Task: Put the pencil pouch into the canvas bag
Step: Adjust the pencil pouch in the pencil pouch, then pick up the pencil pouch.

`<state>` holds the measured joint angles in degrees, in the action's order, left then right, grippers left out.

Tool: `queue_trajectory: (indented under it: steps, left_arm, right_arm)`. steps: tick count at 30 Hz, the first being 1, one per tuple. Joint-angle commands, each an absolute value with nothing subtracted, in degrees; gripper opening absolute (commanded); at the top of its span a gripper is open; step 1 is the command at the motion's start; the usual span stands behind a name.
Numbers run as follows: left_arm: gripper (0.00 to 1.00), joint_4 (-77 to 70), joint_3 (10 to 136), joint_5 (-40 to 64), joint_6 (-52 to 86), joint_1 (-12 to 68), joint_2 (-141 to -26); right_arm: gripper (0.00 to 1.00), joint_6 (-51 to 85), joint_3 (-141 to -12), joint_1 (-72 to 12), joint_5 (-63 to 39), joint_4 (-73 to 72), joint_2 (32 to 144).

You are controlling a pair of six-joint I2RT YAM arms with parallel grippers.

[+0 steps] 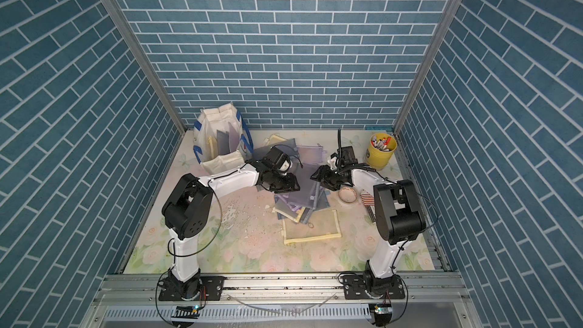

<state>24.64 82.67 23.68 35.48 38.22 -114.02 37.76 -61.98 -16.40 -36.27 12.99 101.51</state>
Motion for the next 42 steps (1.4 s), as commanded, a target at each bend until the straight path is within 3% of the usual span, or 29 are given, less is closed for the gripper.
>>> queue_trajectory:
  steps: [1, 15, 18, 21, 28, 39, 42]
  left_arm:
    - [0.41, 23.8, 82.5, 25.5, 34.9, 38.9, -114.5]
    - [0.24, 21.9, 81.7, 28.0, 35.8, 40.2, -113.3]
    - [0.25, 21.7, 81.7, 27.8, 35.9, 40.2, -113.6]
    - [0.33, 21.1, 82.0, 27.9, 36.2, 40.1, -114.3]
    - [0.46, 21.4, 82.5, 27.4, 36.5, 40.0, -115.5]
    - [0.48, 19.9, 84.8, 29.0, 37.9, 40.1, -118.4]
    - [0.41, 19.2, 85.5, 29.8, 38.3, 40.2, -118.6]
  right_arm:
    - [0.62, 39.8, -61.9, -17.1, -35.4, 11.5, 103.1]
    - [0.6, 40.8, -62.5, -18.2, -35.7, 11.0, 102.1]
    - [0.6, 38.6, -63.1, -18.1, -31.4, 16.6, 99.3]
    - [0.6, 38.0, -62.4, -16.8, -28.3, 20.0, 96.8]
    - [0.6, 36.4, -63.1, -14.8, -29.1, 19.3, 100.8]
    - [0.57, 37.5, -62.4, -15.1, -33.1, 14.3, 105.8]
    - [0.55, 37.4, -61.9, -15.1, -33.6, 14.1, 105.7]
